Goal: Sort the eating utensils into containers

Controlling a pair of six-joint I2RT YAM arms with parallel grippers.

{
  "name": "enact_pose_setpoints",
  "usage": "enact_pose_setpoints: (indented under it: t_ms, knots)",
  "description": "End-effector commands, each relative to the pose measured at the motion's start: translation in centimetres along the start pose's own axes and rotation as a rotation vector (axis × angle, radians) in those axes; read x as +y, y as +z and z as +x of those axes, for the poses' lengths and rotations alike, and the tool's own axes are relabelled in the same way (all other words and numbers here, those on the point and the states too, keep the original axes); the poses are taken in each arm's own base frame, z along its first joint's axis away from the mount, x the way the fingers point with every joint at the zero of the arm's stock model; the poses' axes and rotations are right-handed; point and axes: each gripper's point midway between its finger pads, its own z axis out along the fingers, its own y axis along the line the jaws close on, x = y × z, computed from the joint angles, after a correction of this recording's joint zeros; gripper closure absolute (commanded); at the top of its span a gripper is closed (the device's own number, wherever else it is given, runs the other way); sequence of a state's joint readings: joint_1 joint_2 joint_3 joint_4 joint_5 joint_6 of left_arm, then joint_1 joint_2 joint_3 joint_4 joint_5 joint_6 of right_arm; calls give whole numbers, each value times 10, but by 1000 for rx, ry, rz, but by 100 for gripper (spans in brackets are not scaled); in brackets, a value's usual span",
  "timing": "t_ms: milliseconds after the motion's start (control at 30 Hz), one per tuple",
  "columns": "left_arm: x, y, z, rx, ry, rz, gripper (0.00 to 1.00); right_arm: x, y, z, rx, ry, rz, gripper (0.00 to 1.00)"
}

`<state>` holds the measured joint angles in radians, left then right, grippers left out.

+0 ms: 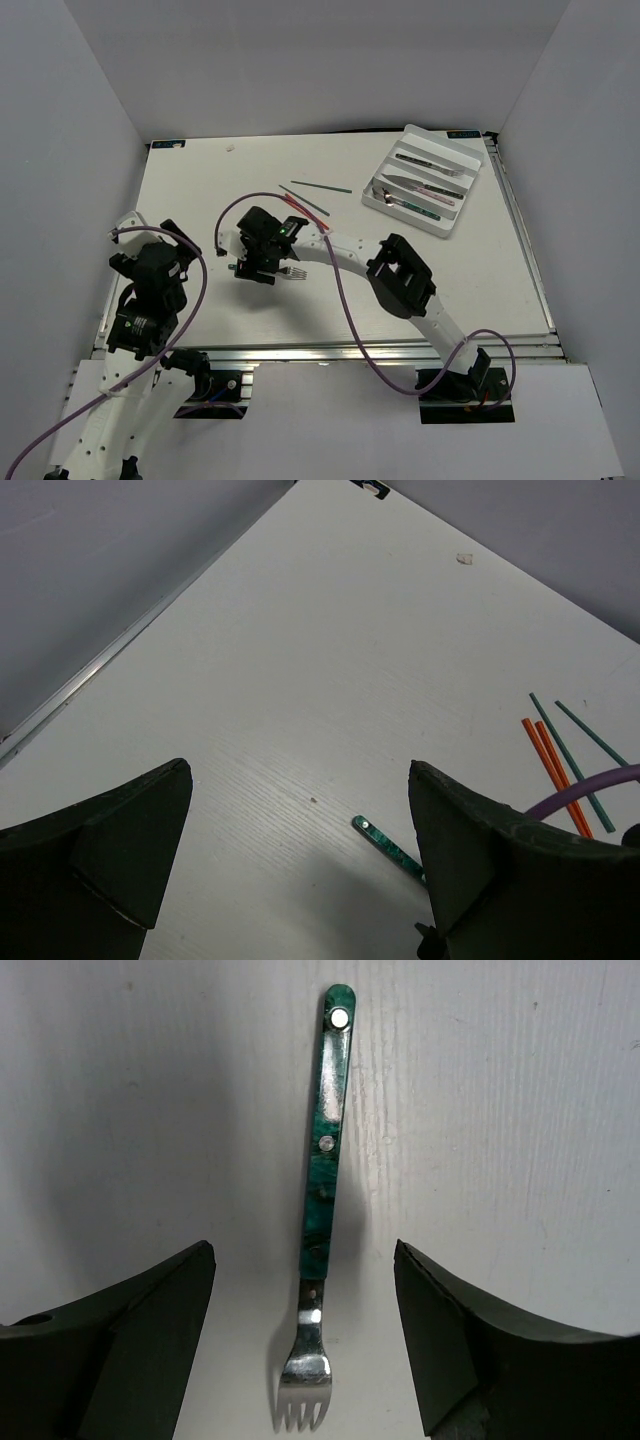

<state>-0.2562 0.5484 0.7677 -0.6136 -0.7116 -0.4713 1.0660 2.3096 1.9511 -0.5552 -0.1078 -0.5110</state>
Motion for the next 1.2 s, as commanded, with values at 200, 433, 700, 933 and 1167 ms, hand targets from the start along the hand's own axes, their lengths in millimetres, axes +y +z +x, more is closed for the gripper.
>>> enact_pose_setpoints:
  t_ms: [200,433,700,933,1167]
  knots:
    - [-5,-2,-7,-7,-10,28,2,-14,25,6,-7,-12,-56,28]
    - [-7,-1,-5,-3,-6,34,2,-3,34,48,41,46,-189,71]
    - [-9,-1,-4,3,-1,47,2,-35,-17,43,1,-48,-58,100]
    - [-13,-4,-6,-4,-13,79,2,-201,-171,72,-149,-43,467,100]
    - [-22,-1,1,27,4,112,2,-343,-282,228,64,2,879,100]
